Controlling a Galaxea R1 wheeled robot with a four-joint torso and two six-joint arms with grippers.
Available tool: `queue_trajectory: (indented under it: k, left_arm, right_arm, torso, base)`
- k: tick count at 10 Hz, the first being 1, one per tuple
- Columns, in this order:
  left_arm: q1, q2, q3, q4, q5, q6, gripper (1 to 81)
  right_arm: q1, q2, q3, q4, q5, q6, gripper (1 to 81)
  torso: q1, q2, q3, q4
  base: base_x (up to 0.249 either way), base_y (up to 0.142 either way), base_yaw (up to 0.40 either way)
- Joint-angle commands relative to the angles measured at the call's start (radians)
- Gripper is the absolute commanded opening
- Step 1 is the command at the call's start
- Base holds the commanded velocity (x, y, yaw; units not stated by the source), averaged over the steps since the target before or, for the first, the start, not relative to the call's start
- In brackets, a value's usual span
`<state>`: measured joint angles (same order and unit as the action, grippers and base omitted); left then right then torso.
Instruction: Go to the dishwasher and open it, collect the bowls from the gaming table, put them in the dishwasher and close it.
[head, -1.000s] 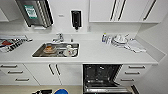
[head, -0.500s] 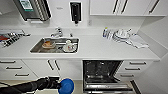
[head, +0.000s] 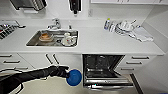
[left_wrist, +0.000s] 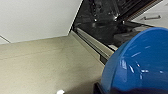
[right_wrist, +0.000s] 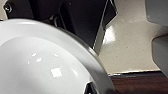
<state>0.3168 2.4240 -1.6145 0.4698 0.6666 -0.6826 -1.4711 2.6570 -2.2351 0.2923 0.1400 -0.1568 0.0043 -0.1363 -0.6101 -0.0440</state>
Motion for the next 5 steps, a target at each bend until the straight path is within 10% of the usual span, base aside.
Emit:
queue_trajectory:
  k: [1, 5]
  left_arm:
    - [-0.178, 0.041, 0.001, -0.037, 0.084, -0.003, 1.0]
    - [-0.227, 0.216, -0.116, -0.039, 0.107, -0.008, 1.0]
  right_arm:
    - [-0.012, -0.027, 0.019, -0.01, -0.086, -0.003, 1.0]
    - [-0.013, -0.024, 0.02, -0.01, -0.083, -0.003, 1.0]
  torso:
    - [0.0, 0.0, 0.0, 0.0]
    - [0.0, 0.0, 0.001, 0.0]
  base:
    - [0.0, 0.0, 0.0]
    - [0.0, 0.0, 0.0]
